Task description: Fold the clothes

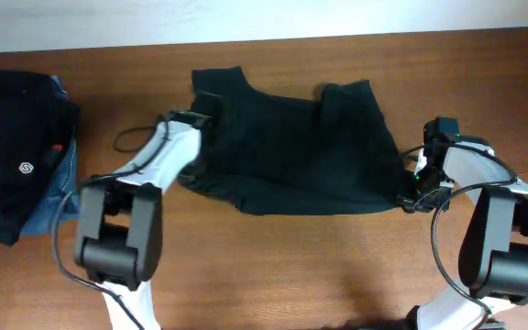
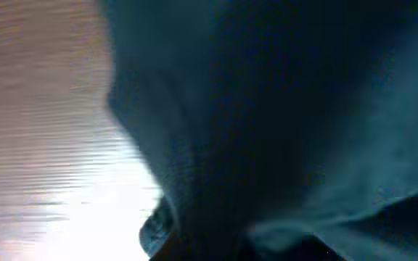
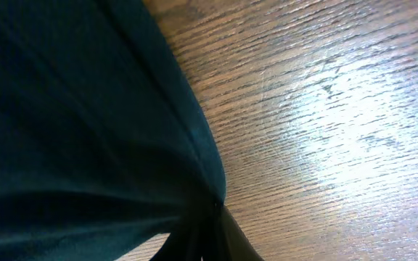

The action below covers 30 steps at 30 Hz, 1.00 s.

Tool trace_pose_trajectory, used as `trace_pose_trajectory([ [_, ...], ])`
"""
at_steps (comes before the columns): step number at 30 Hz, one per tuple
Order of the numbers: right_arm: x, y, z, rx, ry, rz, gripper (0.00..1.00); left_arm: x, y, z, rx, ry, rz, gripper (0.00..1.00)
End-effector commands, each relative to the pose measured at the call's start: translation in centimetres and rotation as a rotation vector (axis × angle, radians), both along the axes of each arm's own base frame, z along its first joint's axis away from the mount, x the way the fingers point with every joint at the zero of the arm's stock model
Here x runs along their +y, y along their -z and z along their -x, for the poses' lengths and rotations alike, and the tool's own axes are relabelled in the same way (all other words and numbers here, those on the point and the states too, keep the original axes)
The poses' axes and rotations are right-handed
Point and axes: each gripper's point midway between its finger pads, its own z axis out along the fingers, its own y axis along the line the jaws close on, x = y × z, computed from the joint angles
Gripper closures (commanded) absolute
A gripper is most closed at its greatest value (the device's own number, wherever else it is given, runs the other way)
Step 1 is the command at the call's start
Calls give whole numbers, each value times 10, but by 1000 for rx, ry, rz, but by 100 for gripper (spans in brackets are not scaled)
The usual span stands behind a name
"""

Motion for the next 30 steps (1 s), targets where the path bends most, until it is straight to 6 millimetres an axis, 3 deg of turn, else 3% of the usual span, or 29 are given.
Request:
trace_pose_trajectory([
  [1, -14, 8, 9, 32, 21, 55, 91, 46, -11, -8, -35, -124, -21, 92],
  [6, -13, 8, 8, 32, 20, 55, 90, 88, -11, -14, -50, -233, -20, 92],
  [11, -13, 8, 8, 32, 21, 55, 90, 103, -11, -18, -68, -273, -7, 90],
  [13, -13, 8, 8, 32, 21, 55, 90, 100, -11, -19, -70, -270, 7, 72],
  [14, -14, 8, 8, 31, 20, 55, 89, 99, -11, -20, -73, -267, 10, 43],
  [17, -14, 8, 8, 31, 20, 55, 83, 96, -11, -20, -74, -260, 11, 8],
  [19, -14, 8, 8, 29, 20, 56, 81, 95, -11, -20, -73, -258, 10, 1],
  [21, -14, 8, 7, 27, 20, 56, 76, 95, -11, -20, -73, -257, 10, 1],
  [22, -14, 8, 7, 26, 20, 56, 71, 95, -11, -20, -74, -258, 10, 1],
  [25, -15, 0, 0, 18, 21, 53, 38, 95, -20, -24, -87, -258, 12, 1],
  [27, -14, -13, -8, 7, 22, 43, 17, 94, -38, -31, -121, -259, 19, 1],
  [30, -10, -36, -26, -32, 23, 5, 9, 93, -71, -37, -178, -260, 36, 1],
])
